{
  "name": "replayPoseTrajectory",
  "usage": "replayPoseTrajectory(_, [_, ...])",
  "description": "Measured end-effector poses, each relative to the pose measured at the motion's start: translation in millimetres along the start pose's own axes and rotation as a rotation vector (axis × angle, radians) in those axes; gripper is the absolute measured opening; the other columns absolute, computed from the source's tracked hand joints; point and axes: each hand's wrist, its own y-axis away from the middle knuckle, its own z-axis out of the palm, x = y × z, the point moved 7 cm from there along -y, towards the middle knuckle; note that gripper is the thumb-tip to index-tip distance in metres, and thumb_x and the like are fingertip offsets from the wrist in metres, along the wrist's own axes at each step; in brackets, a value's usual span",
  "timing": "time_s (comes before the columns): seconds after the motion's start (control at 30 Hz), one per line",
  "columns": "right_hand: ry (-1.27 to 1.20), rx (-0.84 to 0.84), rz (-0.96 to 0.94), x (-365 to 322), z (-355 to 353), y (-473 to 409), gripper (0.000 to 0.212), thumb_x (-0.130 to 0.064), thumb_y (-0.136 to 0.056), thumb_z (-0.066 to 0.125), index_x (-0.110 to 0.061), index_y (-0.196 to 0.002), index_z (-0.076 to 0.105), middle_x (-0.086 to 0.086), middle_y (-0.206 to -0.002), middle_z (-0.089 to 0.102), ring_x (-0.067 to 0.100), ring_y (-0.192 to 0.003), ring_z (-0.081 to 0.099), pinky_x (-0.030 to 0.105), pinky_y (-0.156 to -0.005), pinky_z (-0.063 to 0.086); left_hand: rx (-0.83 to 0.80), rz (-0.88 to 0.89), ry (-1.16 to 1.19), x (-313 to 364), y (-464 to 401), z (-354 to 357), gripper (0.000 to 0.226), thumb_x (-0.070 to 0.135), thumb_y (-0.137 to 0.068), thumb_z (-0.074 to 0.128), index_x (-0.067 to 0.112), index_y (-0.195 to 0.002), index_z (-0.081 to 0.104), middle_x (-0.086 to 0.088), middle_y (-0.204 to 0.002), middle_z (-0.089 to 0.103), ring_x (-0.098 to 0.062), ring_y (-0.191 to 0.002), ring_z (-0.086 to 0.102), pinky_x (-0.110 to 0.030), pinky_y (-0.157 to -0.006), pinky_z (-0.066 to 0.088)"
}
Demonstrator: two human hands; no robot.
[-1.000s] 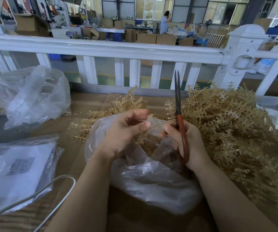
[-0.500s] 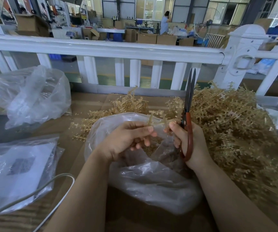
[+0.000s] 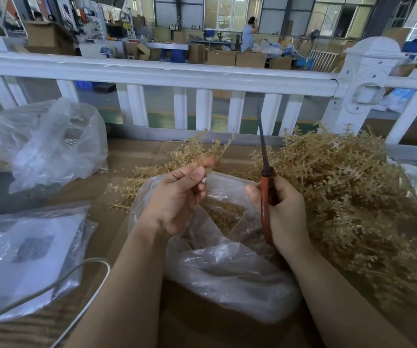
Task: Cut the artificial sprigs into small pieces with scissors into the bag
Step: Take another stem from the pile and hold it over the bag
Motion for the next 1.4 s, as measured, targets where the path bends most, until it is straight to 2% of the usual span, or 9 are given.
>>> replayPoseTrajectory(0.23, [0.261,-0.07,0.005,-4.7,5.0,5.0,0.034,-0.055,-0.078,0.076,-0.032,-0.099,0.063,-0.017,-0.089,0.07,0.004,-0.089,0.067,0.029,-0.079,0.055,0.028,0.057,0.008,5.2,1.7,3.0,0.008,0.01,-0.078,0.064,0.009,-0.085,0.065,0.003,-0.104,0.071,-0.004,-0.066,0.057,-0.015,-0.069,0.051])
replayPoseTrajectory(0.4, [0.345,-0.066,-0.006,-5.4,5.6,4.9,0.048,-0.069,-0.074,0.069,-0.032,-0.104,0.062,-0.018,-0.092,0.071,0.001,-0.09,0.067,0.026,-0.077,0.054,0.005,0.132,-0.086,8.9,0.7,4.4,0.012,0.009,-0.076,0.067,0.015,-0.065,0.069,0.002,-0.091,0.074,-0.007,-0.084,0.059,-0.018,-0.07,0.048])
replayPoseTrajectory(0.5, [0.304,-0.063,0.008,-3.6,4.5,4.3,0.037,-0.066,-0.076,0.07,-0.035,-0.094,0.059,-0.02,-0.085,0.069,-0.002,-0.085,0.066,0.022,-0.072,0.051,0.037,0.174,-0.131,10.9,0.2,3.0,0.006,0.007,-0.074,0.07,0.009,-0.076,0.065,0.002,-0.075,0.071,-0.014,-0.097,0.06,-0.02,-0.074,0.049])
replayPoseTrajectory(0.67, [0.309,-0.066,-0.007,-1.5,5.0,4.2,0.036,-0.065,-0.079,0.069,-0.035,-0.094,0.06,-0.021,-0.085,0.069,-0.004,-0.084,0.065,0.019,-0.071,0.051,0.044,0.223,-0.163,14.2,2.6,8.1,0.026,0.001,-0.071,0.072,-0.002,-0.091,0.056,-0.005,-0.072,0.067,-0.013,-0.085,0.063,-0.019,-0.074,0.05])
replayPoseTrajectory(0.9, [0.257,-0.056,-0.001,-3.0,4.5,3.8,0.043,-0.073,-0.074,0.065,-0.034,-0.093,0.06,-0.025,-0.087,0.068,0.0,-0.08,0.066,0.024,-0.07,0.053,0.017,0.269,-0.193,17.4,4.7,12.1,0.019,0.0,-0.071,0.072,0.002,-0.084,0.058,-0.012,-0.077,0.06,-0.018,-0.072,0.058,-0.025,-0.071,0.051])
replayPoseTrajectory(1.07, [0.255,-0.07,-0.004,-2.2,4.6,3.4,0.025,-0.054,-0.083,0.075,-0.036,-0.087,0.058,-0.026,-0.082,0.068,-0.001,-0.077,0.066,0.014,-0.064,0.043,0.027,0.29,-0.213,17.8,5.7,12.5,0.018,-0.001,-0.072,0.072,0.002,-0.084,0.059,-0.011,-0.078,0.06,-0.018,-0.074,0.057,-0.026,-0.071,0.051])
replayPoseTrajectory(1.17, [0.223,-0.069,0.004,-3.9,5.6,3.3,0.026,-0.058,-0.081,0.072,-0.036,-0.087,0.059,-0.025,-0.081,0.069,0.0,-0.078,0.067,0.015,-0.066,0.046,0.022,0.295,-0.219,19.1,6.6,12.8,0.017,-0.004,-0.074,0.071,0.004,-0.083,0.059,-0.011,-0.077,0.059,-0.016,-0.071,0.057,-0.023,-0.068,0.05])
replayPoseTrajectory(1.27, [0.17,-0.063,0.002,-8.5,5.6,4.1,0.032,-0.065,-0.077,0.067,-0.034,-0.084,0.06,-0.026,-0.078,0.068,-0.002,-0.075,0.067,0.012,-0.064,0.047,-0.015,0.226,-0.176,15.9,5.7,12.5,0.02,-0.002,-0.074,0.076,0.005,-0.082,0.059,-0.006,-0.073,0.06,-0.014,-0.068,0.056,-0.023,-0.068,0.048])
replayPoseTrajectory(1.4, [0.022,-0.036,0.022,-8.3,4.5,1.9,0.021,-0.049,-0.081,0.072,-0.03,-0.083,0.063,-0.023,-0.072,0.067,-0.005,-0.069,0.063,0.01,-0.063,0.046,-0.152,-0.002,0.007,3.9,7.8,15.5,0.008,0.005,-0.075,0.069,0.012,-0.078,0.067,-0.001,-0.073,0.062,-0.011,-0.064,0.058,-0.02,-0.066,0.05])
